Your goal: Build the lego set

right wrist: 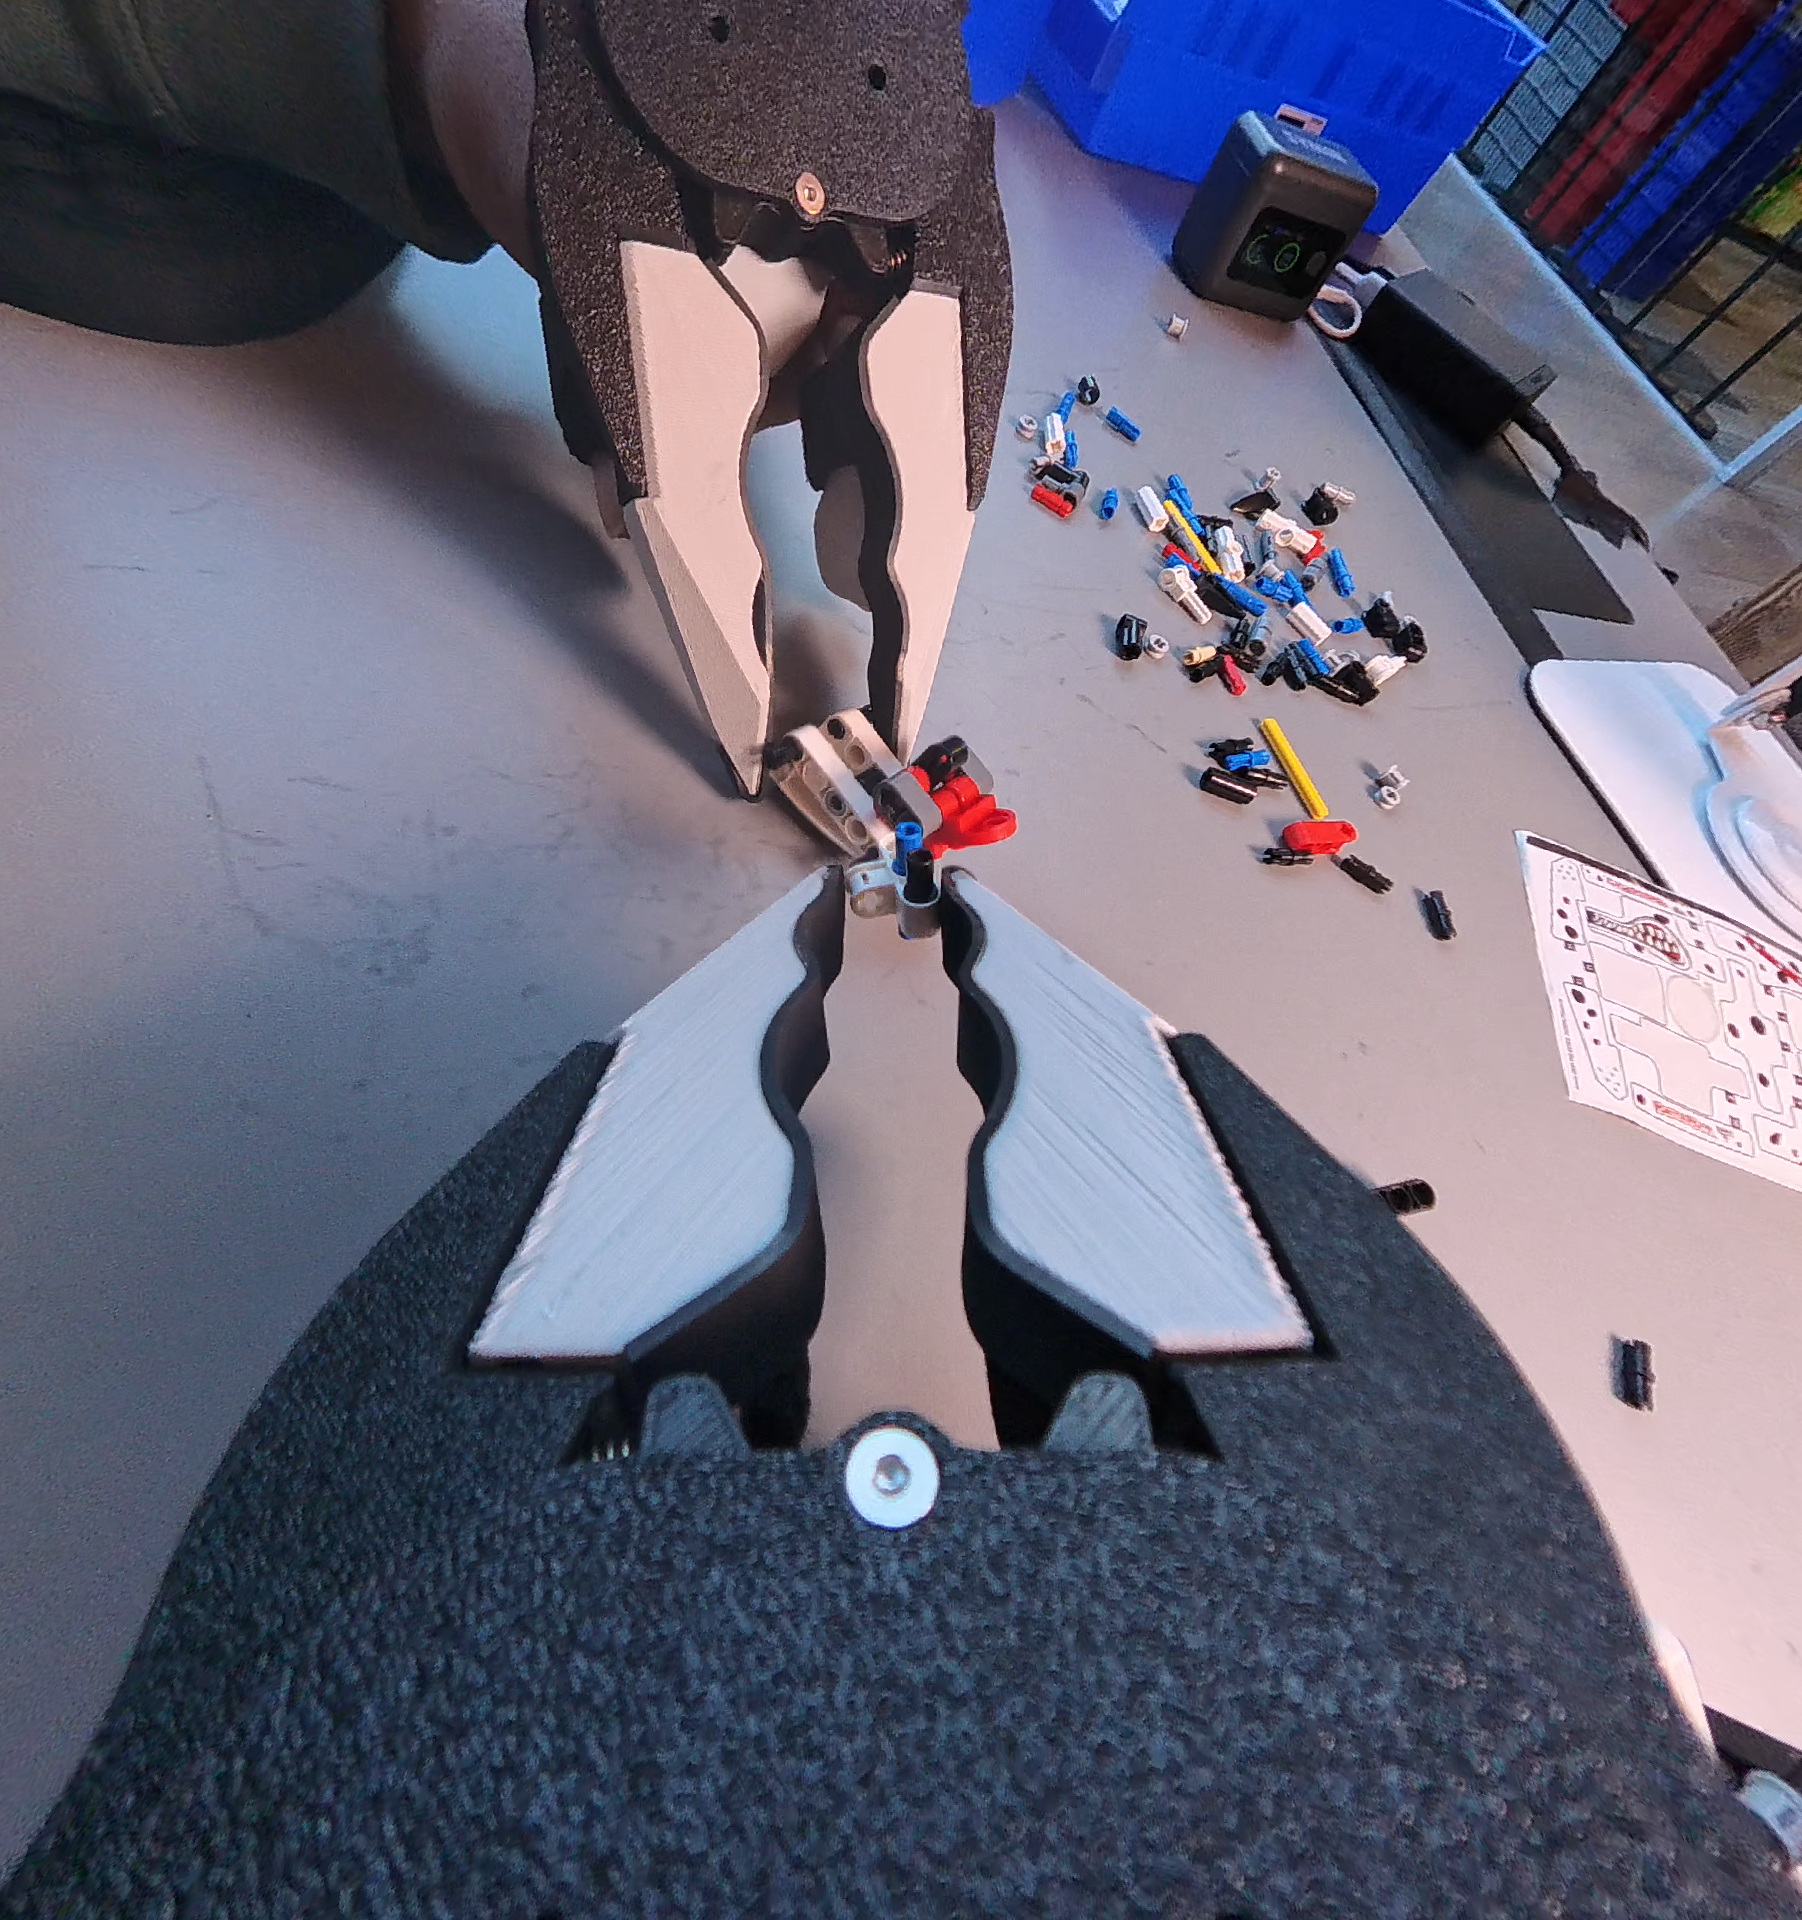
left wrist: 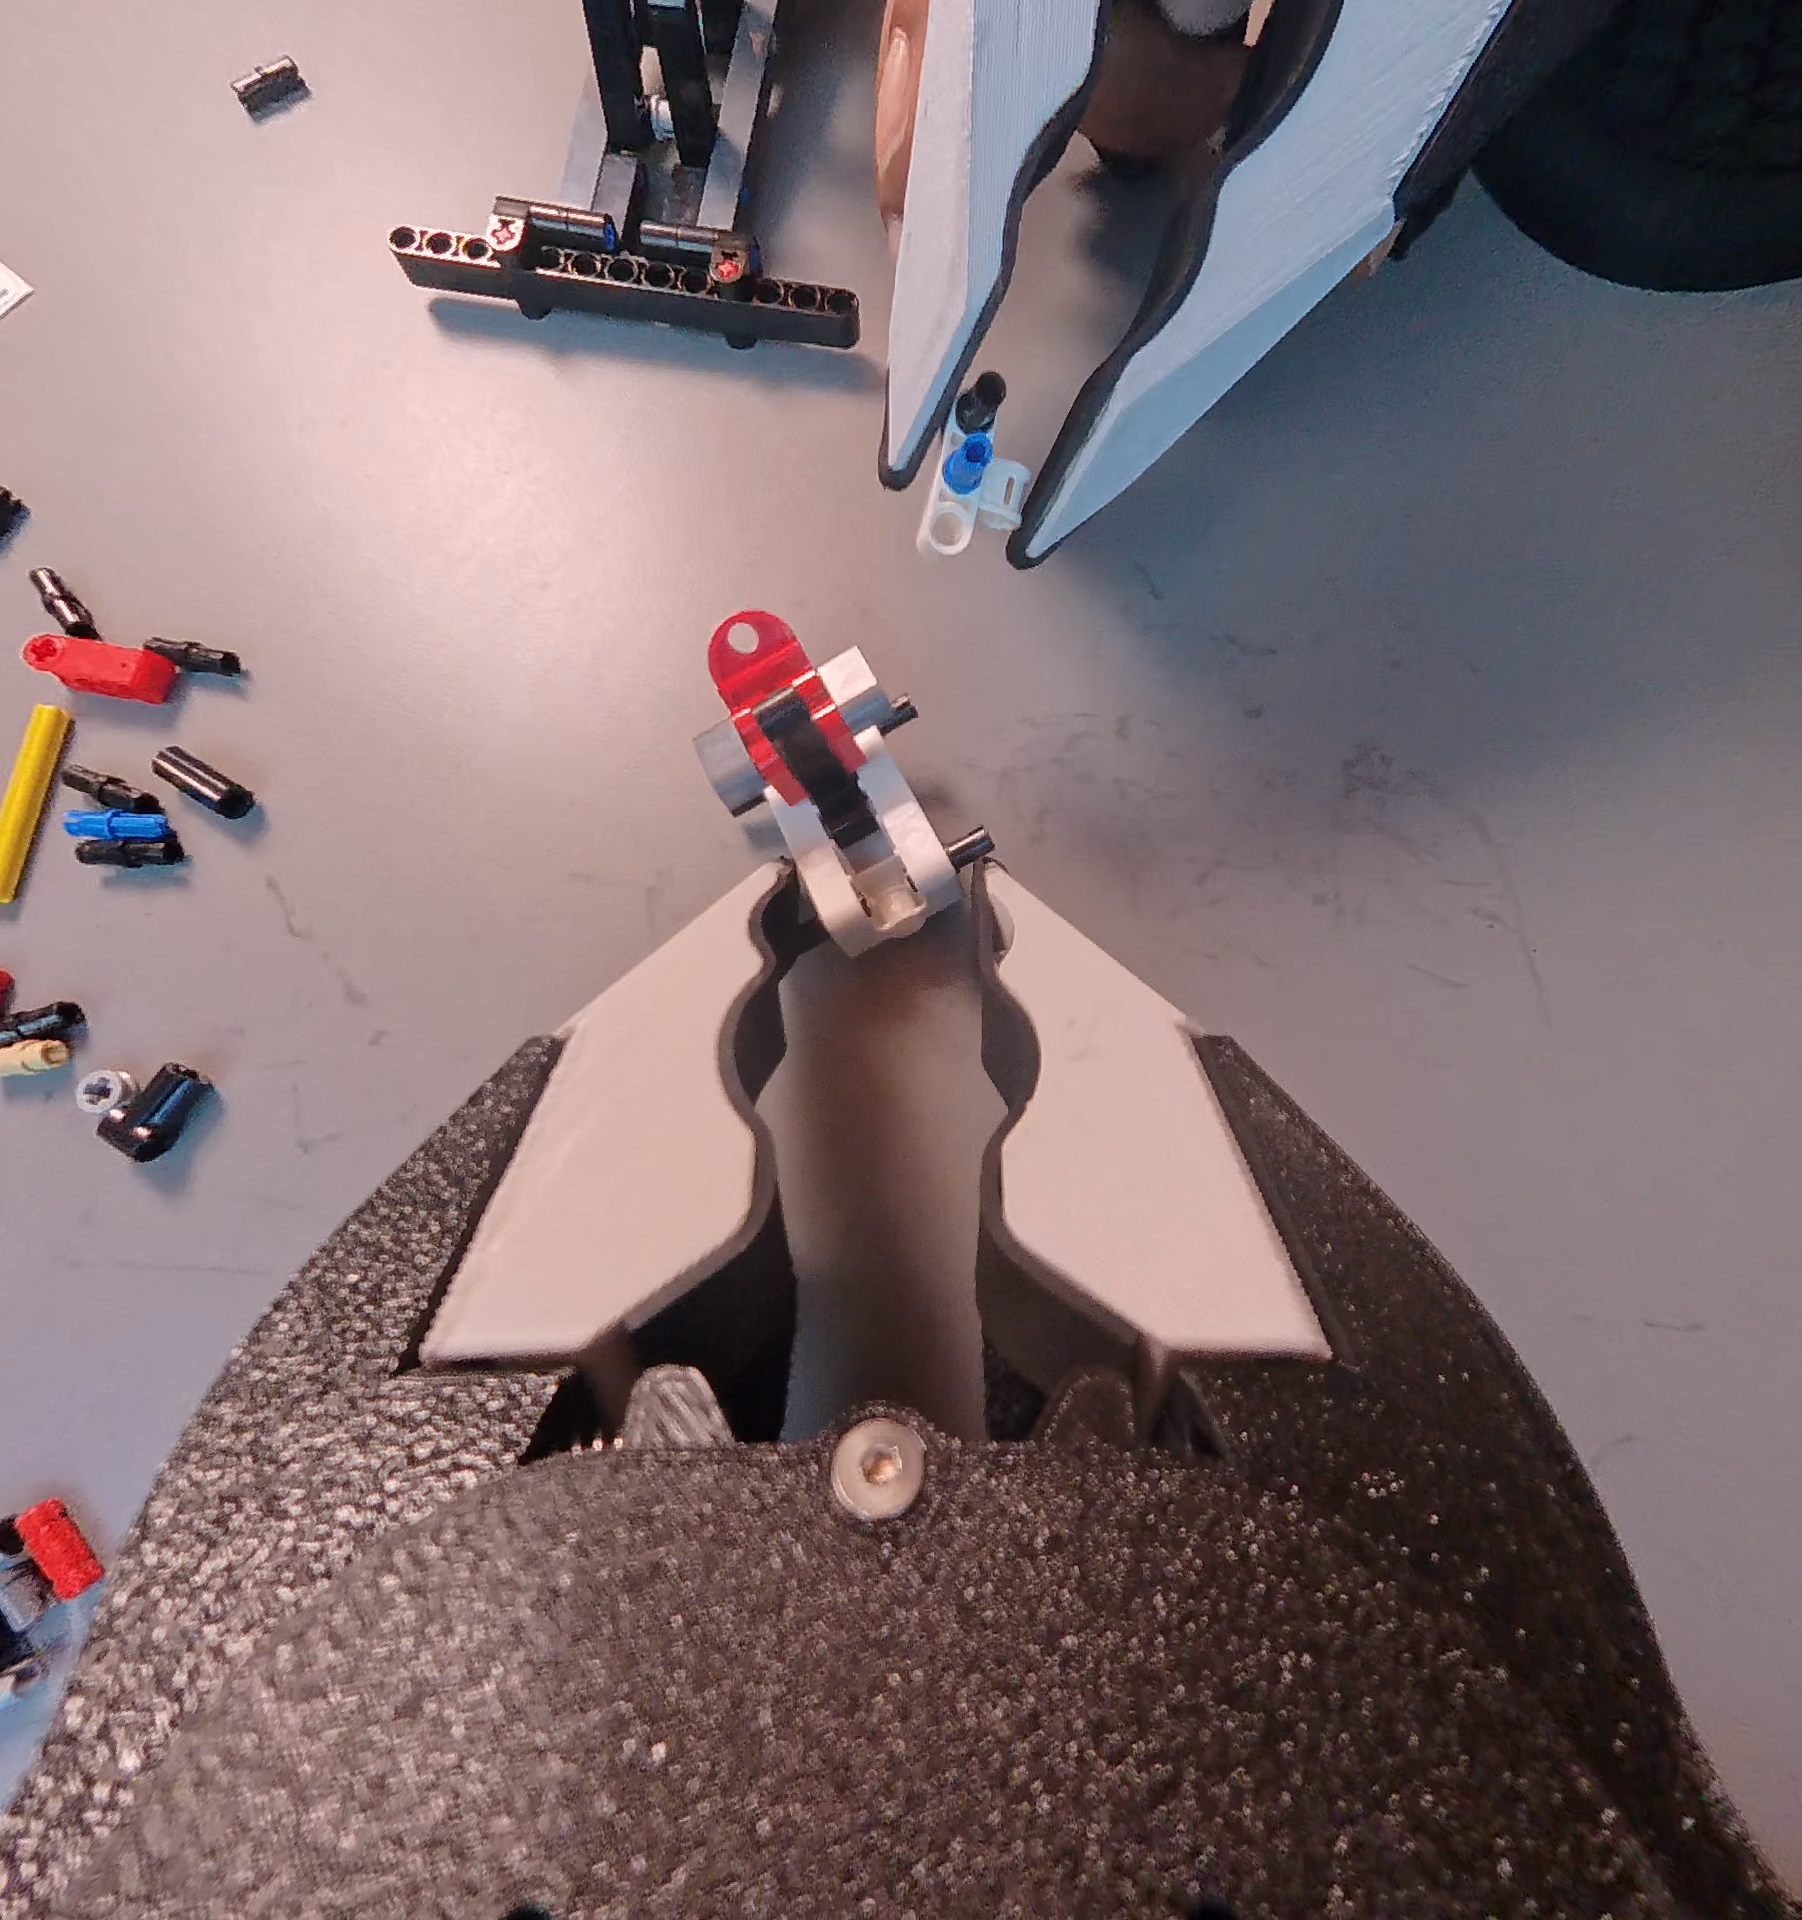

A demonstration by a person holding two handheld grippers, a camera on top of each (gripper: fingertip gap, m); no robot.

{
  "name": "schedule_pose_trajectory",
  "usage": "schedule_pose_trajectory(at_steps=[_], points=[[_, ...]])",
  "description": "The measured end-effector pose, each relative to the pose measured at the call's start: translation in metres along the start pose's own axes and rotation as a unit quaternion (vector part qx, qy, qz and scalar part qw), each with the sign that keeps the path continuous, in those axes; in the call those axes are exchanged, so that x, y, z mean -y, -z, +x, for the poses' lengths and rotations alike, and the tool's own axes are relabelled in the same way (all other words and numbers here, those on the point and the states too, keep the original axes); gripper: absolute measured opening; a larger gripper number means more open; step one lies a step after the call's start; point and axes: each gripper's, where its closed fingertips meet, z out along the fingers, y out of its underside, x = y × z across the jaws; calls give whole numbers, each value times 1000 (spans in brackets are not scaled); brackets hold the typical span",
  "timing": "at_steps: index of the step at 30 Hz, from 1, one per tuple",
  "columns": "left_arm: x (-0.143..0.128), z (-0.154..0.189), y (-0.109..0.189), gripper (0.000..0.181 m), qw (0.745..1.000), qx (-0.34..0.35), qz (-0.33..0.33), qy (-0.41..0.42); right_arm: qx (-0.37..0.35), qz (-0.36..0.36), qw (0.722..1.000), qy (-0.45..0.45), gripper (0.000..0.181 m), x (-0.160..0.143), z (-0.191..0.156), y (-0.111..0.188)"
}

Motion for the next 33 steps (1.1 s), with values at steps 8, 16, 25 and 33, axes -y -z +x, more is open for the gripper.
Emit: schedule_pose_trajectory(at_steps=[8,16,25,33], points=[[-4,-3,5,34,1000,13,-1,-10,0,0,1000,1,18,0,-1,-1],[-8,-7,11,39,999,25,2,-28,-1,1,1000,4,18,0,-1,-1],[-9,-12,13,39,998,42,1,-44,-9,25,999,18,18,8,0,0],[-10,-8,22,42,997,35,8,-76,-6,32,999,43,18,12,-8,-3]])
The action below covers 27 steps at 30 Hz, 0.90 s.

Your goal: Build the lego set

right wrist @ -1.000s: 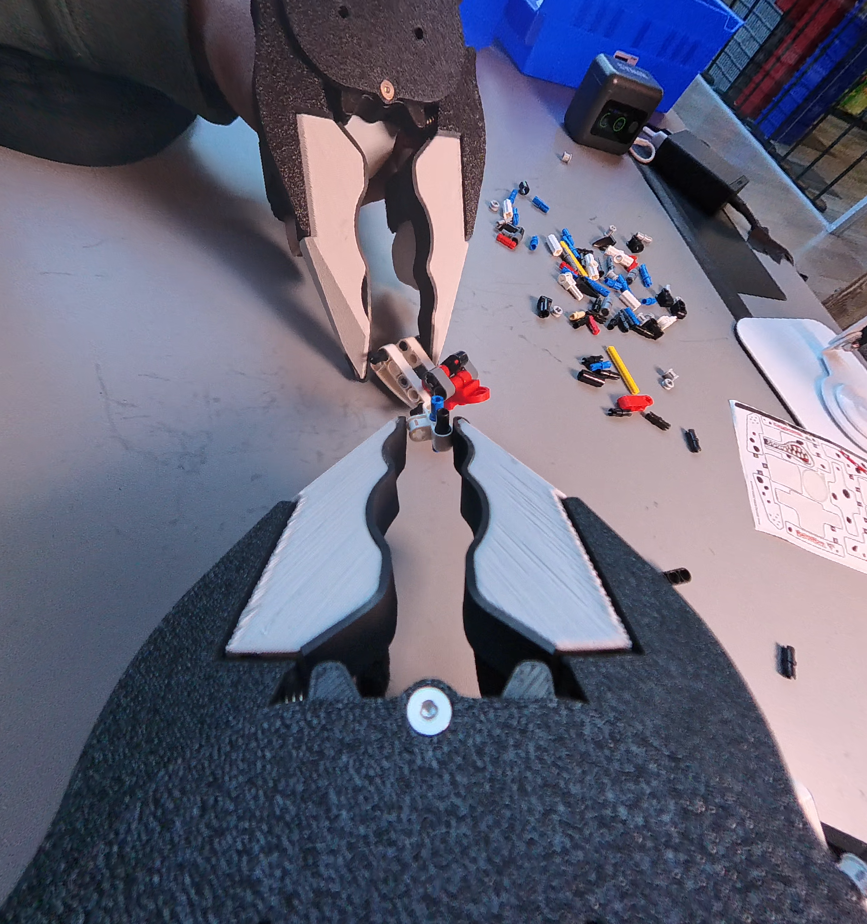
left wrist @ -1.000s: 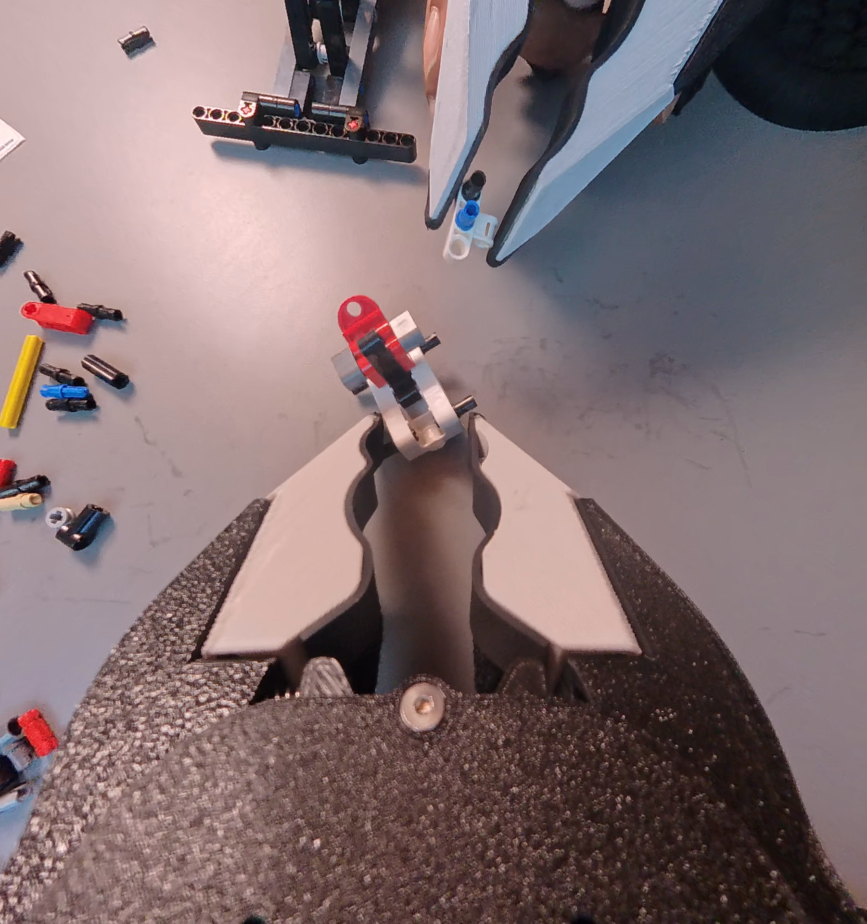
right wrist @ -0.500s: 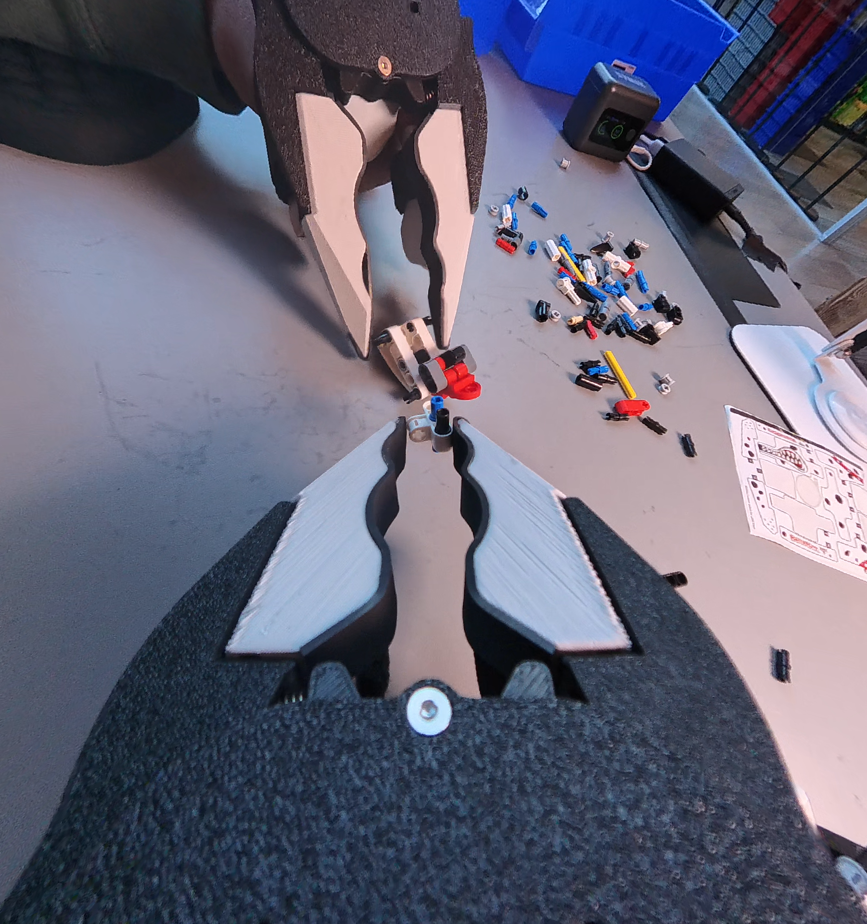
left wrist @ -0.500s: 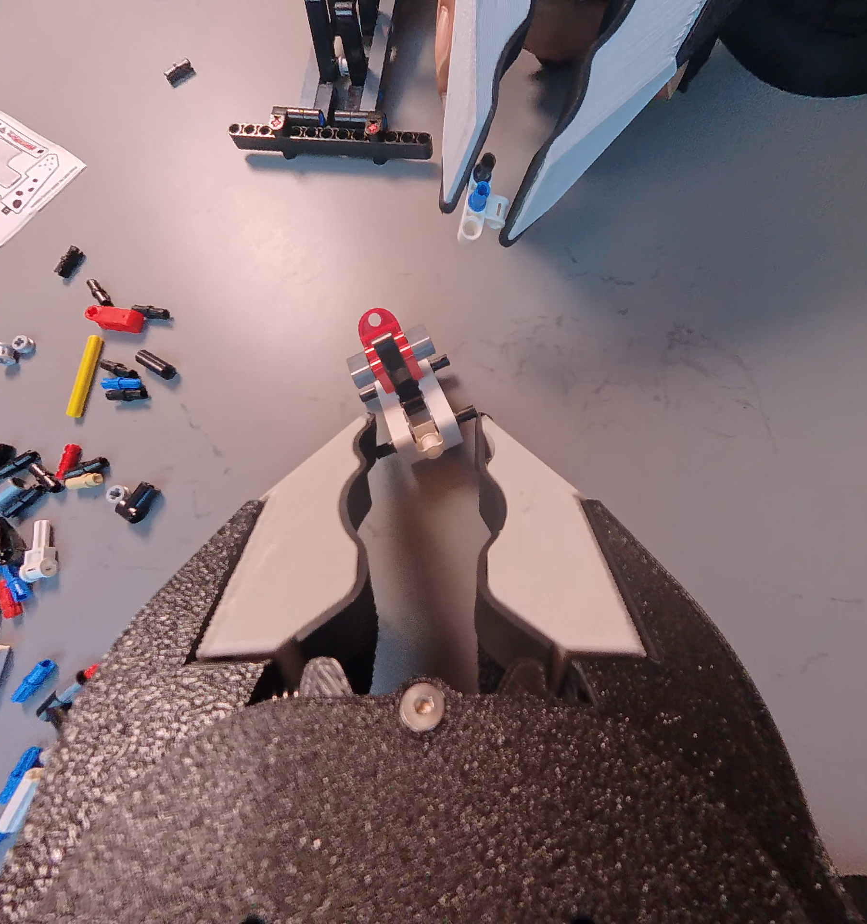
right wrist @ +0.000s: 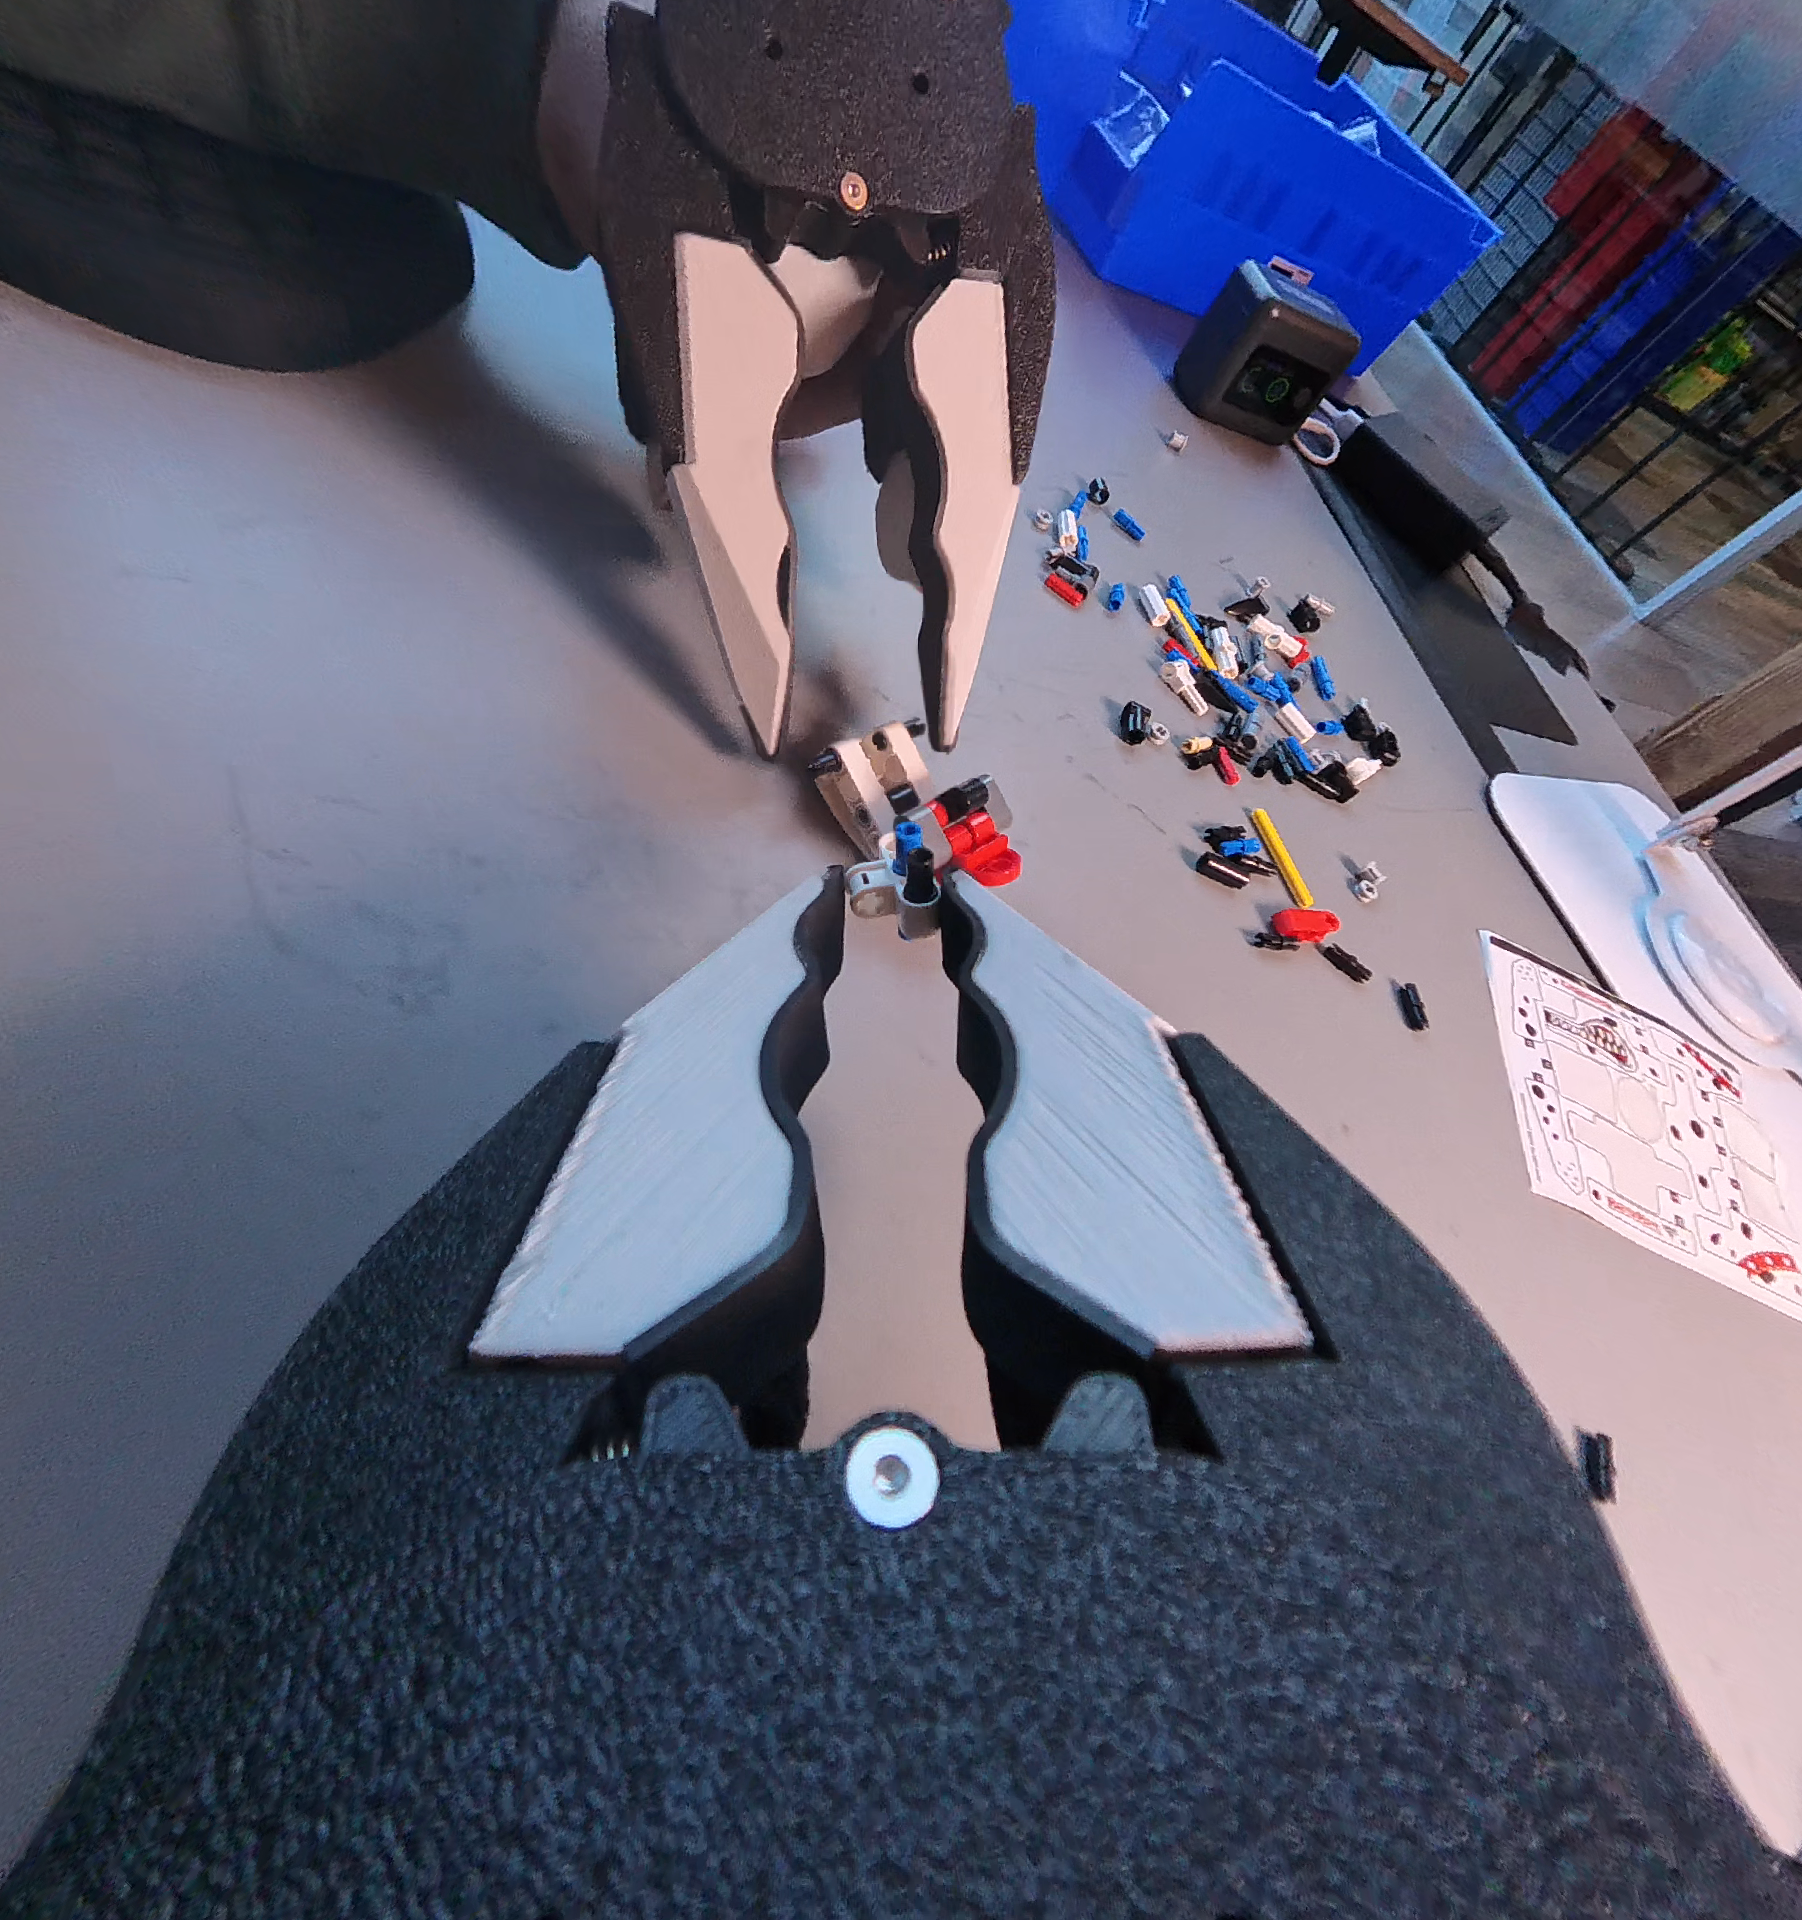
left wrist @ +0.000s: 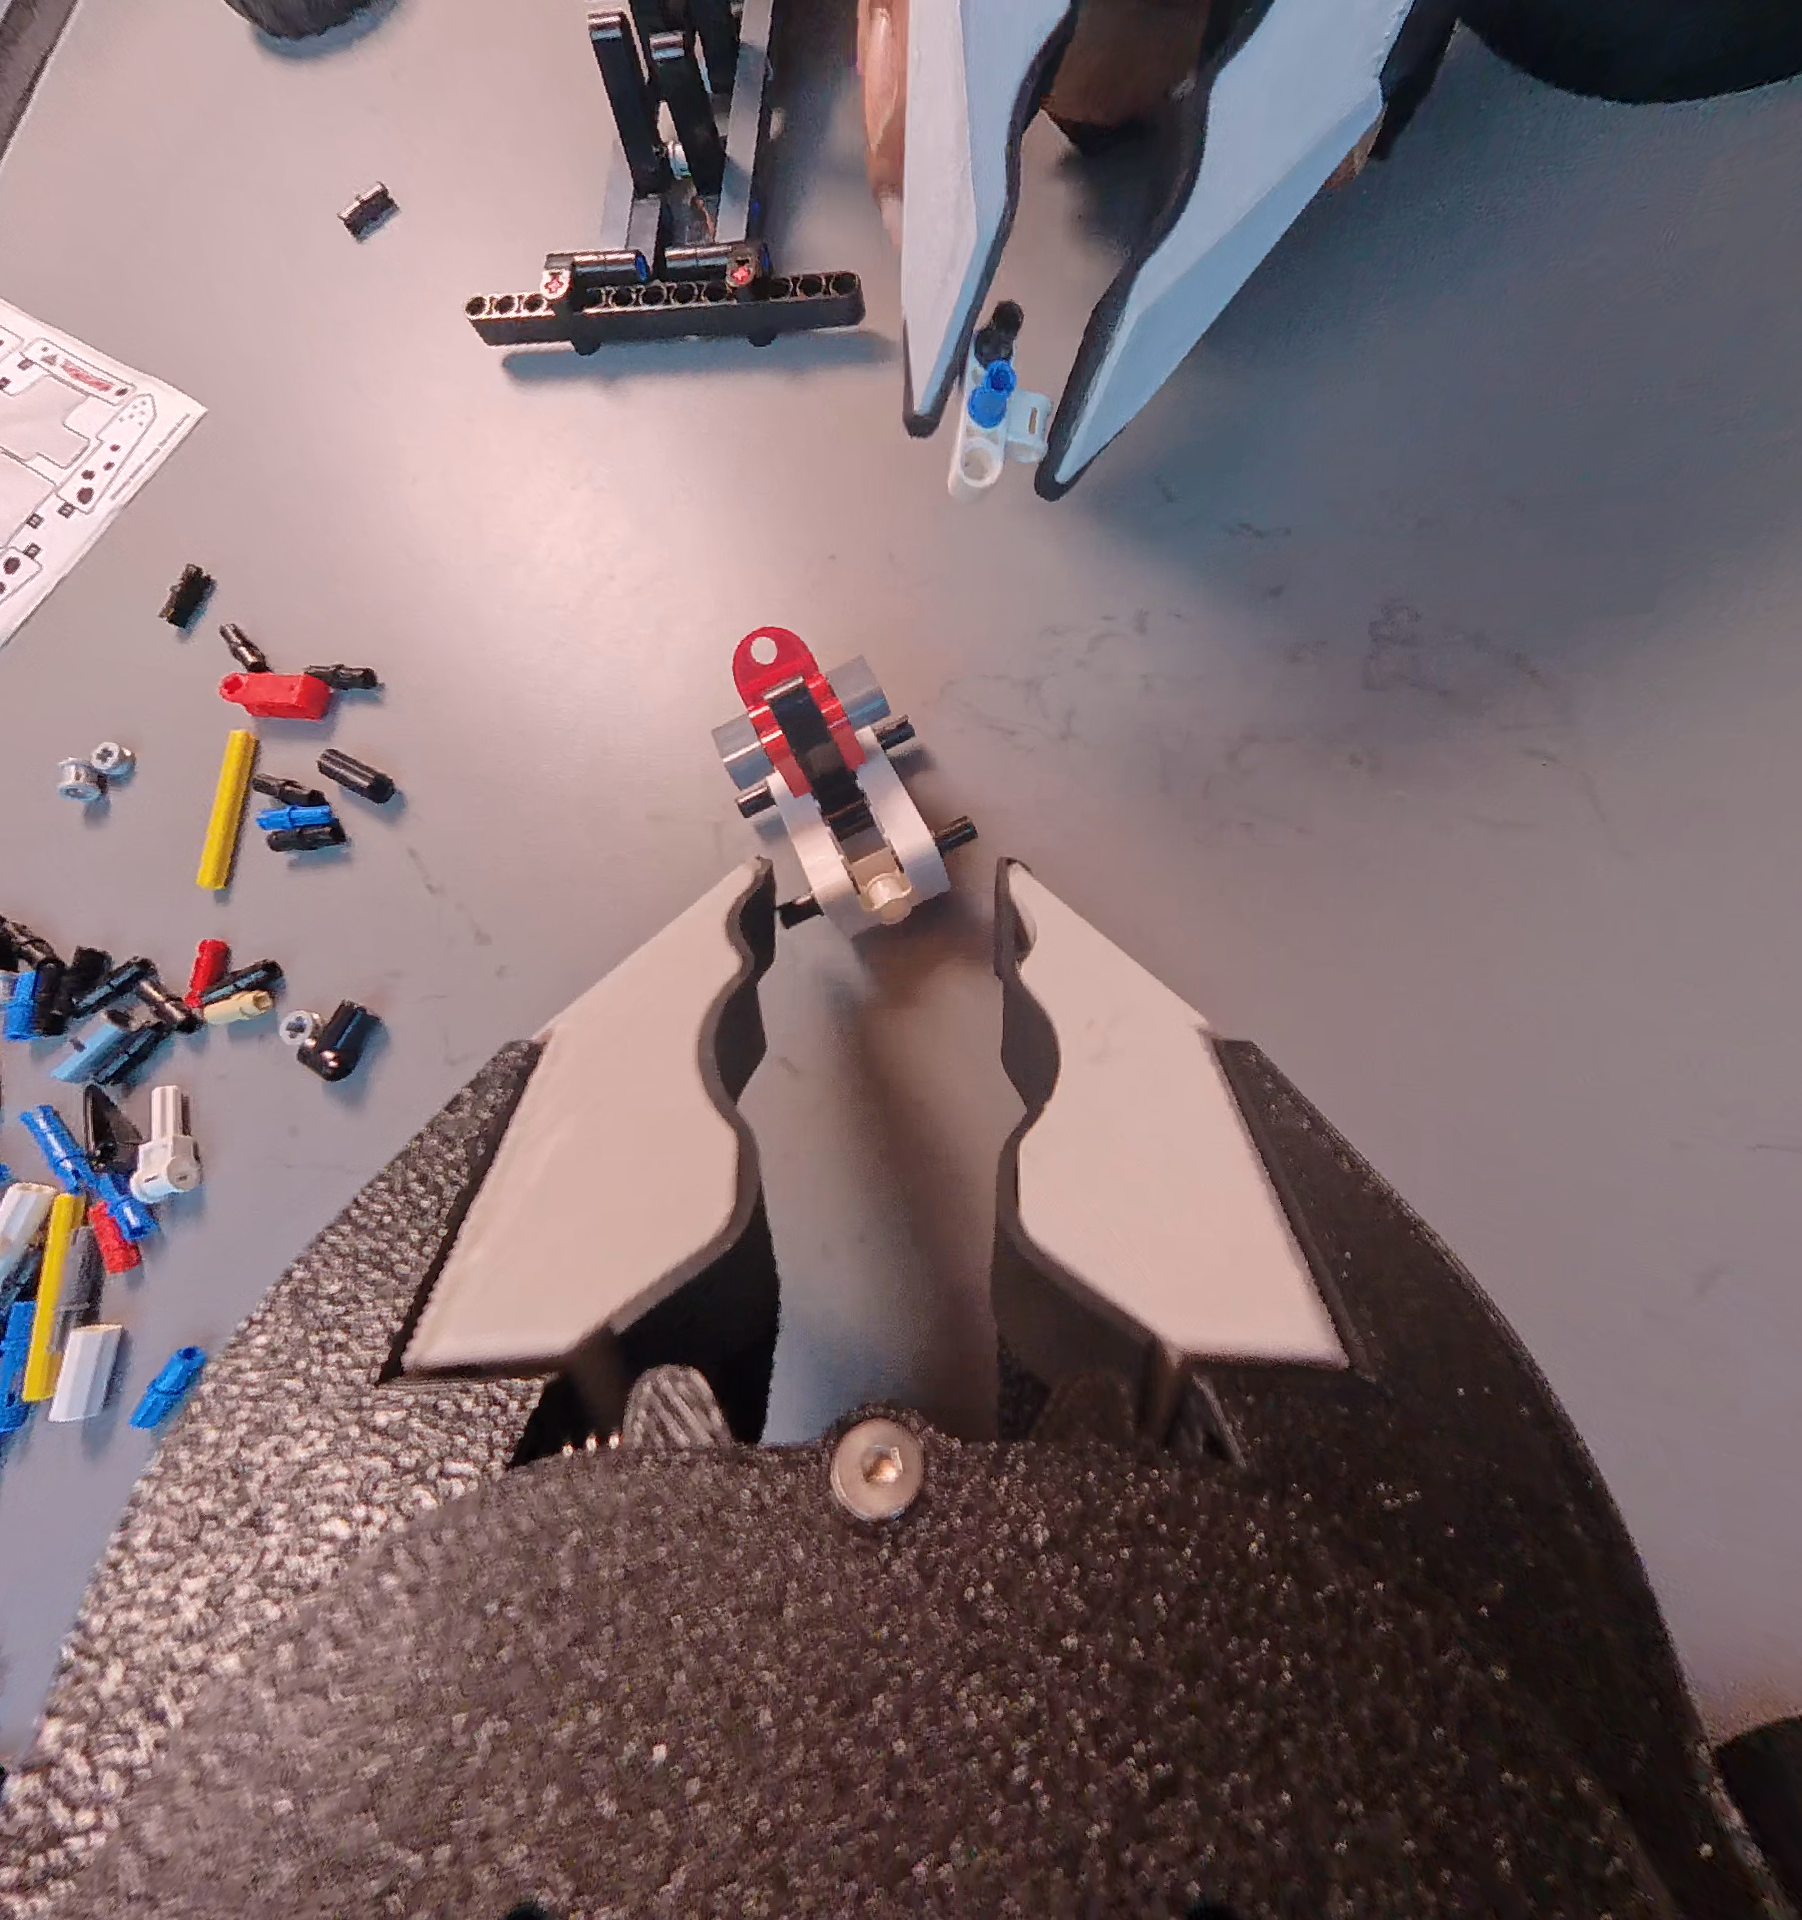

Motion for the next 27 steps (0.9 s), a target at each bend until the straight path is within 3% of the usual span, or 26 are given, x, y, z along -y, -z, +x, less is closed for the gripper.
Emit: schedule_pose_trajectory(at_steps=[8,19,27], points=[[-7,-4,-1,41,1000,19,-12,-22,34,67,994,-78,18,22,-3,6],[-3,1,-6,29,1000,-3,-2,3,24,40,997,-67,18,17,-4,-1],[20,12,9,29,992,-70,80,61,30,66,994,-80,18,26,-5,4]])
